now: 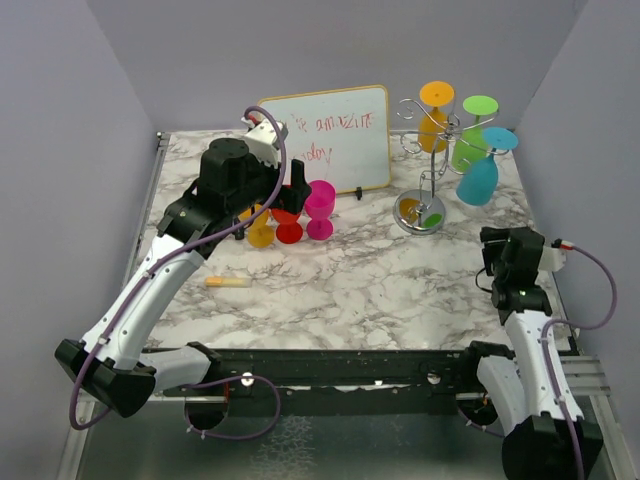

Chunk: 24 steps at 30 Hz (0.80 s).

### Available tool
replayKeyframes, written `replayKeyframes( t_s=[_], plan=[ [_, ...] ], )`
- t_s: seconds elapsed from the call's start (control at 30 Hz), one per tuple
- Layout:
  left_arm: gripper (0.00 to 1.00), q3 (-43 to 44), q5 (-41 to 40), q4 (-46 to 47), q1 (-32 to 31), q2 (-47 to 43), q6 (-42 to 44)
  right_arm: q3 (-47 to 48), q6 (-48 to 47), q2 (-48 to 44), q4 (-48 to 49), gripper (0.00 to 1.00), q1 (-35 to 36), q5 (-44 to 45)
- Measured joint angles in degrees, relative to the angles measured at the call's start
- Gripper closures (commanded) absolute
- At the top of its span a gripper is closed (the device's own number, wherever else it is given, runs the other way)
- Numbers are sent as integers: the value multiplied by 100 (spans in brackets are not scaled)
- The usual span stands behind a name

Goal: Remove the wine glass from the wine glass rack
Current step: Adjust the wine rack at the center of the board, then pick up the wine glass from the wine rack.

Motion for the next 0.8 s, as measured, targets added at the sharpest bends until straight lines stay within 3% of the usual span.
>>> replayKeyframes(
  t_s=[0.17, 0.3, 0.6, 0.8],
  plan=[
    [1, -83, 0, 0, 0, 0, 17, 940, -343, -601, -1263, 39, 0, 879],
    [1, -149, 0, -4, 0, -4, 22, 1458, -1097, -782, -1314, 39, -24, 911],
    [1, -177, 2, 0, 0, -20, 35, 3075, -2439, 116, -1440, 35, -26, 682],
    [1, -195, 0, 0, 0, -28, 39, 4170, -2774, 927, -1591, 36, -26, 149]
  ],
)
